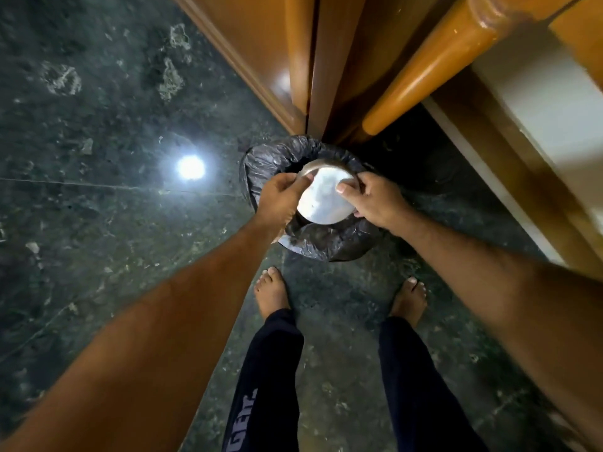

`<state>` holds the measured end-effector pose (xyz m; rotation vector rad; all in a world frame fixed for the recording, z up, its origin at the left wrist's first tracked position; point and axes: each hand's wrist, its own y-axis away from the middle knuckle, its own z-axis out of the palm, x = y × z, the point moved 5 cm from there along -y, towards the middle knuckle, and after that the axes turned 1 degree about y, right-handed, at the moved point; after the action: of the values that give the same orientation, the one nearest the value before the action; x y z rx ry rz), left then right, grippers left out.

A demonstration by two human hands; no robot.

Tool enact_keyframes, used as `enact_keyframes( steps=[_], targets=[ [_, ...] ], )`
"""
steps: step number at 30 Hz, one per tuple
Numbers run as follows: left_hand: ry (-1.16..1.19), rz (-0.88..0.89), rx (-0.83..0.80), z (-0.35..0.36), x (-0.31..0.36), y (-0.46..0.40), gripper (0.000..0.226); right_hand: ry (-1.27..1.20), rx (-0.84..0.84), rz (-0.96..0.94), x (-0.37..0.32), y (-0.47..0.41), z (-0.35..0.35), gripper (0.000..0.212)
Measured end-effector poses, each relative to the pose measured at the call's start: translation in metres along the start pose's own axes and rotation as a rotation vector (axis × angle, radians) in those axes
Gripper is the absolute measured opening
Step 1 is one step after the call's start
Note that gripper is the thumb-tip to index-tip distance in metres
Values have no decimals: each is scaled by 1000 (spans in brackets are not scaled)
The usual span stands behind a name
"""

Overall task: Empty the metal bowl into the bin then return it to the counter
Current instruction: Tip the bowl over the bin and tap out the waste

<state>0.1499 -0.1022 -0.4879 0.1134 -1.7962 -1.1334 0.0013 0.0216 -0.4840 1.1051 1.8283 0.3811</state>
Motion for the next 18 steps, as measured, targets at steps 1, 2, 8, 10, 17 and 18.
enact_keyframes(
  steps=[1, 2, 8, 10, 17, 18],
  targets=[
    [12, -9, 20, 1, -3, -3, 25, -18, -33, 16, 0, -4, 2, 44],
    [25, -20, 39, 2, -5, -6, 27, -41, -62, 27, 1, -6, 4, 42],
    [111, -147, 240, 6, -17, -9, 44, -7, -96, -5, -3, 4, 11, 40],
    [154, -202, 301, 4, -20, -11, 36, 29, -52, -20, -4, 8, 10, 46],
    [284, -344, 275, 10, -19, -9, 37, 183, 192, -161, -16, 32, 5, 52],
    [291, -359, 271, 11, -18, -9, 44, 240, 228, -217, -21, 40, 7, 58]
  ],
)
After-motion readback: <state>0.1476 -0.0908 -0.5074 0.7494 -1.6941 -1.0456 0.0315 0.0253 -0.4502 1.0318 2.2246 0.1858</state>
